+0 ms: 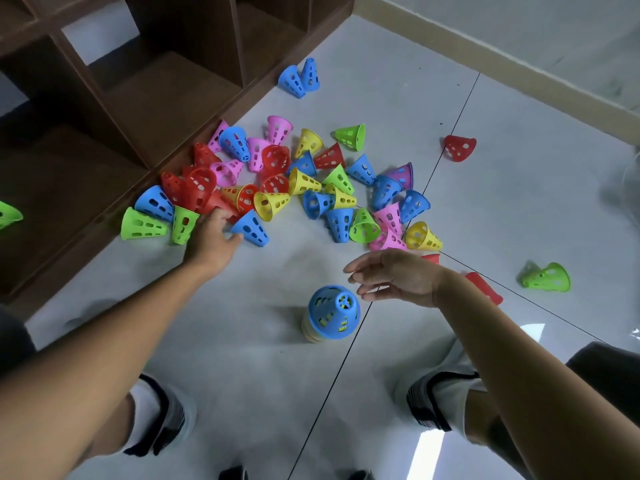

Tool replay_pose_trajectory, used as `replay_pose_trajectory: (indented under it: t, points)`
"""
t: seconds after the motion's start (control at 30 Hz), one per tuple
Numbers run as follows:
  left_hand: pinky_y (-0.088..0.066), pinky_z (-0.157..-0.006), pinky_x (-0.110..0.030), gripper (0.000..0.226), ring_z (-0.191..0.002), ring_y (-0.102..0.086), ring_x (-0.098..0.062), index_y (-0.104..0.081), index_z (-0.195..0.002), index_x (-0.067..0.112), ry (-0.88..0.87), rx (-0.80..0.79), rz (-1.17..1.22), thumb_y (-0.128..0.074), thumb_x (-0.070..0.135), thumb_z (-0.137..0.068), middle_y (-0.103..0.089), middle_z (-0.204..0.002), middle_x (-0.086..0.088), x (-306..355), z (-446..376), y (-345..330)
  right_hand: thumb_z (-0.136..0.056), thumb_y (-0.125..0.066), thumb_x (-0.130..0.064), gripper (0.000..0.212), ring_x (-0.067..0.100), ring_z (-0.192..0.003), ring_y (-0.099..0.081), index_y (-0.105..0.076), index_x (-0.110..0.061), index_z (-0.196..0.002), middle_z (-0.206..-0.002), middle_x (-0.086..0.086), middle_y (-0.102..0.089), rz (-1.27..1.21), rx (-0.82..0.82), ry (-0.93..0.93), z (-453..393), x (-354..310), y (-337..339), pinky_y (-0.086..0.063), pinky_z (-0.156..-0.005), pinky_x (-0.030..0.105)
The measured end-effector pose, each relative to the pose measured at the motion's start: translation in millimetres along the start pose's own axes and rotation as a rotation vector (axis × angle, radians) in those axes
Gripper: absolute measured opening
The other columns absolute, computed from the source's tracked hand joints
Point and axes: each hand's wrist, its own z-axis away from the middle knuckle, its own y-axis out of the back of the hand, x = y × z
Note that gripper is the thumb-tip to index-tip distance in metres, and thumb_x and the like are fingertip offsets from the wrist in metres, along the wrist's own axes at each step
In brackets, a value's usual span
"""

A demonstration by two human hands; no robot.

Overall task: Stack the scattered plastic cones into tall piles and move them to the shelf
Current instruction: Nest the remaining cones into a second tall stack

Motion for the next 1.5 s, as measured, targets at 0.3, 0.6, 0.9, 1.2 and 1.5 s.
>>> replay_pose_trajectory:
  t: [0.3, 0.6, 0.9, 1.2, 1.5]
  points:
    - [-0.045, -0.09, -0.029, 0.039, -0.113, -0.063, -0.025, -0.061, -0.127, 0.009, 0.082, -0.083, 0.011, -0.07, 0.016, -0.089, -0.067, -0.123, -0.007, -23.9, -17.0, -17.5, -0.094, -0.064, -0.006, 0.042, 0.029, -0.1, -0.067, -0.055, -0.017, -0.133, -0.118, 0.014, -0.067, -0.131, 0.371, 0.052, -51.7, 3.7, 6.3, -0.057, -0.09, 0.045]
    - [-0.048, -0.072, -0.029, 0.006, -0.084, -0.066, -0.026, -0.069, -0.087, 0.014, 0.161, -0.125, -0.025, -0.073, 0.018, -0.085, -0.07, -0.084, -0.001, -18.7, -23.3, -36.3, -0.095, -0.062, -0.006, 0.069, 0.03, -0.111, -0.063, -0.029, -0.028, -0.153, -0.139, 0.011, -0.052, -0.166, 0.445, 0.049, -78.1, 6.4, 18.0, -0.056, -0.083, 0.039]
    - [-0.046, -0.064, -0.024, 0.007, -0.068, -0.061, -0.016, -0.068, -0.088, 0.012, 0.111, -0.198, 0.159, -0.072, 0.018, -0.089, -0.067, -0.076, -0.003, 7.1, -14.6, -32.1, -0.094, -0.064, -0.007, 0.069, 0.027, -0.112, -0.063, -0.032, -0.024, -0.153, -0.139, 0.002, -0.052, -0.264, 0.486, 0.025, -102.6, 2.8, 26.2, -0.057, -0.081, 0.039]
    - [-0.056, -0.074, -0.033, 0.013, -0.067, -0.065, -0.013, -0.069, -0.098, 0.005, -0.006, -0.556, 0.388, -0.061, 0.015, -0.098, -0.069, -0.078, -0.013, 45.6, -0.8, -4.5, -0.096, -0.059, -0.007, 0.03, 0.018, -0.077, -0.062, -0.063, -0.005, -0.126, -0.094, 0.008, -0.066, -0.225, 0.666, 0.083, -93.2, 0.8, 29.7, -0.056, -0.076, 0.033]
    - [-0.057, -0.076, -0.031, 0.019, -0.071, -0.069, -0.019, -0.067, -0.102, -0.002, -0.141, -0.642, 0.435, -0.058, 0.015, -0.099, -0.074, -0.086, -0.013, 100.5, 22.3, 22.1, -0.093, -0.064, -0.006, 0.007, 0.015, -0.072, -0.061, -0.069, -0.01, -0.093, -0.087, 0.004, -0.068, -0.359, 0.72, 0.217, -53.8, 3.0, 30.8, -0.05, -0.06, 0.022]
